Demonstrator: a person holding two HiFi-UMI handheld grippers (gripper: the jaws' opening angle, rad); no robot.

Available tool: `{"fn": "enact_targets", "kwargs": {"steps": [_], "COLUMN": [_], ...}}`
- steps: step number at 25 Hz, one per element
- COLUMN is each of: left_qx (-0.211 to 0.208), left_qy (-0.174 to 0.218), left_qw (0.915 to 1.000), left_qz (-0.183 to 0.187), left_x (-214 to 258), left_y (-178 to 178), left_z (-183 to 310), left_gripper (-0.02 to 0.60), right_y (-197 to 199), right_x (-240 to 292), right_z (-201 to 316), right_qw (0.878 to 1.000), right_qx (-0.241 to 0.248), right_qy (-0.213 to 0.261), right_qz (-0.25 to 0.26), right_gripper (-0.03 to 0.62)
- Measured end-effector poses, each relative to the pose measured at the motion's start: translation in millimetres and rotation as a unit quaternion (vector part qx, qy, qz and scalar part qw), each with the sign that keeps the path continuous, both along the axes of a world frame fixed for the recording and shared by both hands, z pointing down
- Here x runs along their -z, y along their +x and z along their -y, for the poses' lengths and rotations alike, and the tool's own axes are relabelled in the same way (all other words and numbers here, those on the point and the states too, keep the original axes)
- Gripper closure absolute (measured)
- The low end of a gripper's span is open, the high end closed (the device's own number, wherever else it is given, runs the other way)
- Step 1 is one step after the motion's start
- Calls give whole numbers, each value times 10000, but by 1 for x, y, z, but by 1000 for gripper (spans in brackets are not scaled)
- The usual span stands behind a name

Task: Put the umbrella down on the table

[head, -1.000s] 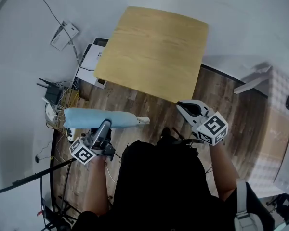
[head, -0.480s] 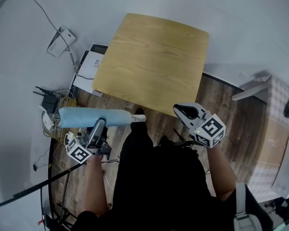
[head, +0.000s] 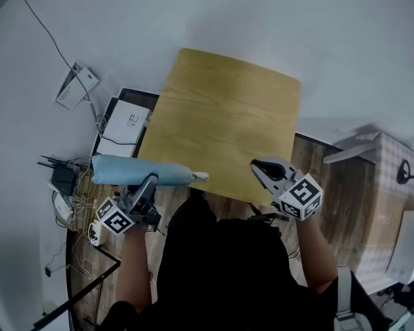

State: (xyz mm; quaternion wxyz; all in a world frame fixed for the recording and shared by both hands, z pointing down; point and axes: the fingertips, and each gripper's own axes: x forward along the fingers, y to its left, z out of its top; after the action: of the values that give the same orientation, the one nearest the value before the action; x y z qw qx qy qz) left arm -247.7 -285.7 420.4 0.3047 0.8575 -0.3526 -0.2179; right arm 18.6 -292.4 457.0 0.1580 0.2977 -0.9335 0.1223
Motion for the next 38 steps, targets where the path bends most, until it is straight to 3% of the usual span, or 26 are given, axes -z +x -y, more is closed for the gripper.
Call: {"fn": "enact_targets", "kwargs": {"steps": [6, 13, 19, 27, 31, 33, 35, 38], "left_qx": [-502, -1066, -1582, -2190, -2363, -2457, -2588, -2816], "left_qy": [-196, -135, -7, 162, 232, 309, 458, 795], "left_qw": [9968, 9873, 9667, 9299, 9059, 8883, 8616, 8043], "left_qz": [598, 1171, 2012, 2950, 3506, 3868, 4343, 5171], "left_x": [-2, 2, -4, -20, -27, -31, -36, -49], "left_y": [-34, -55, -46, 17, 45, 57, 70, 91], "left_z": [72, 142, 185, 210, 220, 224, 227, 230], "left_gripper": [284, 284, 284, 284, 284, 284, 284, 284], "right_y": [-36, -44, -50, -28, -12, -6, -1, 11], "right_x": [8, 6, 0, -8, -13, -12, -9, -12], "right_z": [43, 64, 68, 84, 98, 105, 109, 115], "right_qw": [9993, 9947, 9909, 9867, 9848, 9842, 9837, 9827], "right_qx": [-320, -973, -1265, -1586, -1717, -1757, -1780, -1831], "right_qy": [-9, -153, -288, -312, -238, -220, -236, -274], "right_qz": [-178, -294, -360, -184, -125, -53, 35, 69], "right_gripper": [572, 572, 572, 572, 572, 572, 572, 572]}}
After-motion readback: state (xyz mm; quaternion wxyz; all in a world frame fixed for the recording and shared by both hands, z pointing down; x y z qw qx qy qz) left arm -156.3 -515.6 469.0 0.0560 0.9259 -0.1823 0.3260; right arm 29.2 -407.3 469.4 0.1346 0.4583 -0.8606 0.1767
